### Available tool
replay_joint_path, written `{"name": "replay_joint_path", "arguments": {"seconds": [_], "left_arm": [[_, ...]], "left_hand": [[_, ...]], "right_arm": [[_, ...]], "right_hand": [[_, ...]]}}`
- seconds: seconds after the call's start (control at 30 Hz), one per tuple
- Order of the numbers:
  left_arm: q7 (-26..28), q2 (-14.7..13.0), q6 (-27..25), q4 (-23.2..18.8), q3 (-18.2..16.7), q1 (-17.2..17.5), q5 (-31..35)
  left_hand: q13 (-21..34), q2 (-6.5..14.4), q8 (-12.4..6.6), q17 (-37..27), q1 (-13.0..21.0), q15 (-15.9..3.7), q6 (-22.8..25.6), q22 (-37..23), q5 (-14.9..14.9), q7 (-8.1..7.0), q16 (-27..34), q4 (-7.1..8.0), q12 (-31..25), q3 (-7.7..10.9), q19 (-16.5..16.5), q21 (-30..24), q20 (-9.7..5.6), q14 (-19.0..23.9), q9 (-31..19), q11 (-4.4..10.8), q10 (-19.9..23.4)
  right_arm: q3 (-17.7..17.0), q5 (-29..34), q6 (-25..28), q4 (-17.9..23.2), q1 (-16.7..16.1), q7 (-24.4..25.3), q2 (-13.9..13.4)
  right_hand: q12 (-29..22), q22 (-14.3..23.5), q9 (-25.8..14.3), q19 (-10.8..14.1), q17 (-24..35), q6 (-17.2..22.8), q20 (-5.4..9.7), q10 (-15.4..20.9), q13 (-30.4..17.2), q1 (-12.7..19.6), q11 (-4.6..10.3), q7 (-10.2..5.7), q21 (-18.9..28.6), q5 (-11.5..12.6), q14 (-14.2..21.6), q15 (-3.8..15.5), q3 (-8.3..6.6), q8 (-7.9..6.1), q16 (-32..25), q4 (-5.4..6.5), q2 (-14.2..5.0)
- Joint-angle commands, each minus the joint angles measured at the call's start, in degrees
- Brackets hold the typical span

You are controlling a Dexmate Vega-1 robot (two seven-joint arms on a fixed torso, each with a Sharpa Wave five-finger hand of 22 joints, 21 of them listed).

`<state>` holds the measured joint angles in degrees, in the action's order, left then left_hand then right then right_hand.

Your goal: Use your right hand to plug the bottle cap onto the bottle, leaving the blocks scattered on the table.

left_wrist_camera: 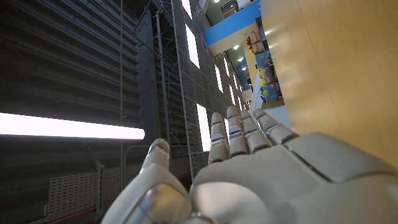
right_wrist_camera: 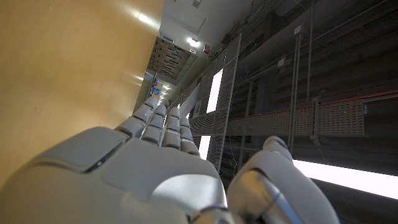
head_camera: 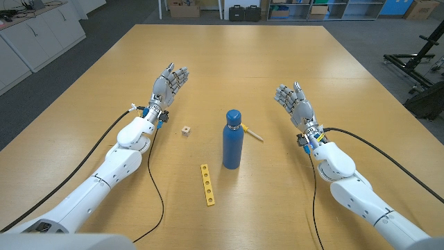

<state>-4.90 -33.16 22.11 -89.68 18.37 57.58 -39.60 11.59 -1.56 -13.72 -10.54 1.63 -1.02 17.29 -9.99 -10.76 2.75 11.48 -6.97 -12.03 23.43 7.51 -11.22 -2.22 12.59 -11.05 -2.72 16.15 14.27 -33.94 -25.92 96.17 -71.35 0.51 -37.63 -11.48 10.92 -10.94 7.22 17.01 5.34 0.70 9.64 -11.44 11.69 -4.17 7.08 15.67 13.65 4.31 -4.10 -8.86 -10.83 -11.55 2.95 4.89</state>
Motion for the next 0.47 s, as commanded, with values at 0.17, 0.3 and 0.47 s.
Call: {"name": "replay_joint_path", "arguments": {"seconds": [0.17, 0.3, 0.47], "left_arm": [[1.8, 0.6, -1.7, 0.0, 0.8, -0.4, 0.5], [1.7, 0.2, -1.8, -0.6, 0.7, 0.0, 0.5], [1.1, -0.6, -1.2, -1.3, 0.5, 1.1, 0.5]], "left_hand": [[0.1, 0.6, 0.14, -0.2, 0.3, -0.13, -0.1, -0.2, -0.1, -0.01, -0.1, -0.33, 0.1, 0.17, 0.6, -0.1, -2.49, -0.3, -0.3, -0.14, -0.3], [0.1, 0.6, 0.21, -0.2, 0.3, -0.12, -0.2, -0.1, -0.1, 0.04, -0.2, -0.35, 0.1, 0.17, 0.7, -0.1, -2.97, -0.3, -0.3, -0.34, -0.3], [0.1, 0.6, 0.22, -0.2, 0.3, -0.13, -0.2, -0.1, -0.1, 0.06, -0.2, -0.37, 0.1, 0.18, 0.7, -0.1, -3.07, -0.3, -0.3, -0.51, -0.2]], "right_arm": [[0.0, -1.5, -0.6, -3.8, 1.1, -1.4, -0.2], [-0.3, -1.6, -0.4, -3.0, 0.3, -0.7, -0.5], [0.0, -0.9, -1.0, -2.5, -0.4, 0.0, -0.1]], "right_hand": [[-0.5, 0.0, -0.2, -0.1, 0.1, 0.3, 0.27, 0.8, 0.0, -0.5, 0.24, 0.53, 0.0, 0.5, 0.3, 0.33, 0.49, -0.4, -0.1, 0.07, -0.03], [-0.6, 0.0, -0.1, -0.1, 0.0, 0.7, 0.22, 0.9, 0.1, -0.6, 0.23, 0.36, -0.1, 0.6, 0.4, 0.4, 0.55, -0.53, -0.1, 0.09, -0.05], [-0.8, 0.0, -0.1, 0.2, 0.0, 0.9, 0.23, 1.3, 0.1, -0.7, 0.26, 0.24, -0.1, 0.7, 0.8, 0.31, 0.64, -0.63, -0.3, 0.12, -0.11]]}}
